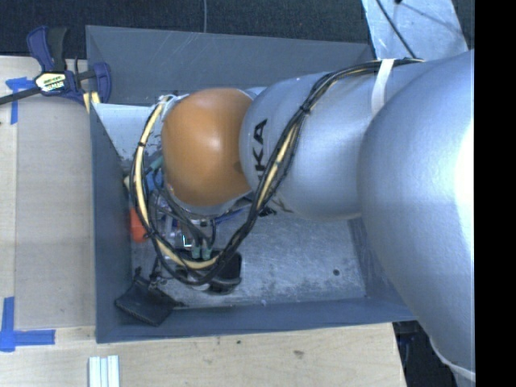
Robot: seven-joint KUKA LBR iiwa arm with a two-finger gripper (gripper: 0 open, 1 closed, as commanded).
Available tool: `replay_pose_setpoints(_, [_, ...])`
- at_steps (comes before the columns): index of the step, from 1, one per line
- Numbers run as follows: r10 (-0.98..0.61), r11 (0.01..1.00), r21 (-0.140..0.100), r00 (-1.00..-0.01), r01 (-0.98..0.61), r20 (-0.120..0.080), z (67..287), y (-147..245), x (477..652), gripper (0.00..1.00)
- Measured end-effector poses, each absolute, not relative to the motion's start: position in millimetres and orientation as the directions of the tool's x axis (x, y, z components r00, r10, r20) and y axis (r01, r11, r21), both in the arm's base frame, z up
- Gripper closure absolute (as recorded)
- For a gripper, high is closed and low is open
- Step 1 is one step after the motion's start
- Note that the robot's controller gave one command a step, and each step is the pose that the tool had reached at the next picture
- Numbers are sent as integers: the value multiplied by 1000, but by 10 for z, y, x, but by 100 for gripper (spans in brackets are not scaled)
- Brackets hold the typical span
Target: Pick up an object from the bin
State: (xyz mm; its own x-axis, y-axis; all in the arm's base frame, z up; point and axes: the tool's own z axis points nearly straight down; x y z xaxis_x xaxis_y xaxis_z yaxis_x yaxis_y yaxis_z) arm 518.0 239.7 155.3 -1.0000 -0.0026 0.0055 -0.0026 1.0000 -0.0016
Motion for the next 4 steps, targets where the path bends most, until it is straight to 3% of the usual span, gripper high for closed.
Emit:
replay_pose_setpoints(1, [-454,891,0,-891,-454,3,786,1967,5012,0])
replay_pose_setpoints(2, [-455,891,2,-891,-455,1,800,1992,5010,100])
replay_pose_setpoints(3, [-454,891,1,-891,-454,-7,1964,2447,5024,100])
replay_pose_setpoints(4, [-464,886,0,-886,-464,-1,2230,2344,5004,100])
